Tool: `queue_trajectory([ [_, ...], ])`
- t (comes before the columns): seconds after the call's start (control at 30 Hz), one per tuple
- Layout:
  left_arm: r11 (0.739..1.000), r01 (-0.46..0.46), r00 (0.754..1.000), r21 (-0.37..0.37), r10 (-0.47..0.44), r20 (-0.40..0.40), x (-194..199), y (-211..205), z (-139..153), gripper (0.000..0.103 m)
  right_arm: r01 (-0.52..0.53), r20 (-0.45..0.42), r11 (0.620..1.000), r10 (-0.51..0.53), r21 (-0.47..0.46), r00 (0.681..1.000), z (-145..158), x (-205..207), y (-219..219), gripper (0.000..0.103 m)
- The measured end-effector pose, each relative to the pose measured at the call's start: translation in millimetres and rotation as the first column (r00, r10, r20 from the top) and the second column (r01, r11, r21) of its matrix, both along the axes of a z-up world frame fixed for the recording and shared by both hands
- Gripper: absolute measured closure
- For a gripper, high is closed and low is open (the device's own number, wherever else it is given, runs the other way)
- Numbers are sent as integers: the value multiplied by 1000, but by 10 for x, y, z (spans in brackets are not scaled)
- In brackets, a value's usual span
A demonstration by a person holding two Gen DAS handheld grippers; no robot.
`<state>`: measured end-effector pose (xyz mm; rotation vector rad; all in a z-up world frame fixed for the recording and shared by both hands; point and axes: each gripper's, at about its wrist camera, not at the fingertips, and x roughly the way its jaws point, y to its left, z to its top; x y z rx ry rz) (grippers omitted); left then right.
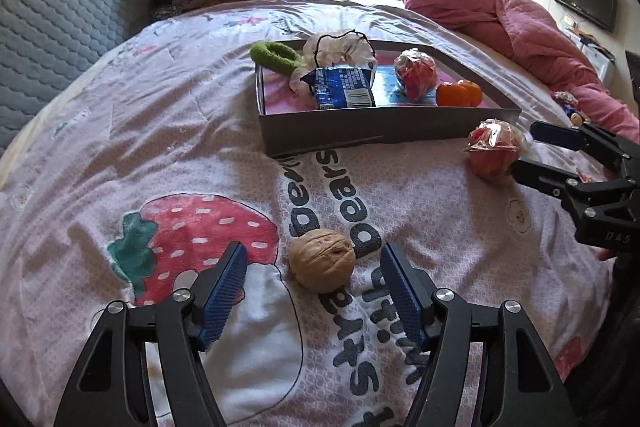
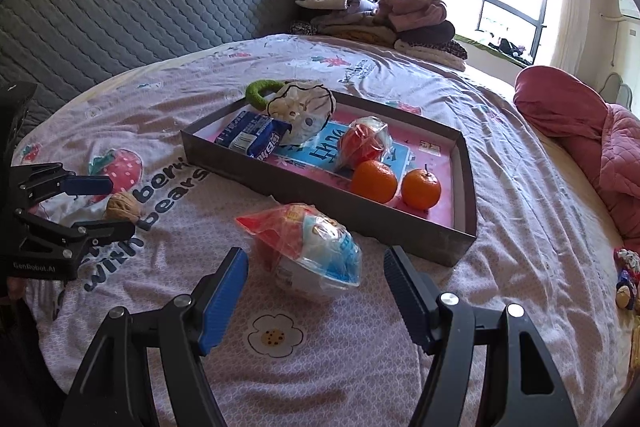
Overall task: Organize objects
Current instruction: 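Close the left tool on the walnut while the right tool grasps the clear candy bag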
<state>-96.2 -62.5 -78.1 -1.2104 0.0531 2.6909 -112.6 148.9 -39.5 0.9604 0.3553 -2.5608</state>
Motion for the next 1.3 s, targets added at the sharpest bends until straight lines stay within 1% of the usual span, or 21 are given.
queue_trajectory([
  [0.13, 1000, 9, 1000, -10, -9, 5, -57, 19, -52, 46, -5, 6, 1000, 5, 12, 1000, -45, -67, -39, 33],
  [0.27, 1000, 19, 1000, -11, -19, 9, -96, 35, -81, 53, -8, 12, 1000, 8, 27, 1000, -100, -141, -71, 33],
  [0.43, 1000, 29, 1000, -11, -29, 9, -110, 65, -95, 68, -8, 35, 1000, 7, 29, 999, -152, -238, -100, 34],
  [0.5, 999, 32, 999, -22, -32, 5, -111, 88, -95, 68, -10, 42, 1000, 9, 21, 999, -158, -261, -107, 37],
  [0.57, 999, 34, 999, -31, -34, 1, -106, 104, -91, 69, -15, 47, 1000, 14, 15, 999, -163, -267, -112, 44],
  [0.6, 999, 34, 999, -34, -34, -2, -100, 111, -87, 69, -16, 48, 1000, 16, 11, 999, -165, -266, -112, 45],
  [0.8, 999, 31, 999, -25, -32, -18, -62, 122, -26, 69, -20, 44, 1000, 21, -16, 999, -133, -248, -82, 46],
  [0.93, 999, 28, 999, -32, -30, -43, -43, 157, 60, 69, -21, 19, 999, 22, -46, 1000, -47, -216, -70, 46],
  [1.0, 999, 28, 999, -20, -29, -44, -61, 175, 112, 69, -16, 6, 998, 16, -57, 1000, 4, -201, -57, 46],
  [1.07, 1000, 30, 998, 1, -30, -55, -75, 216, 198, 69, -8, -7, 997, 8, -70, 1000, 64, -185, -31, 46],
  [1.13, 999, 33, 996, -12, -34, -82, -89, 298, 300, 69, 8, -16, 997, -9, -81, 1000, 126, -179, 4, 46],
  [1.3, 999, 44, 993, -10, -45, -109, -159, 459, 492, 69, 31, -52, 991, -38, -128, 998, 326, -149, 130, 46],
])
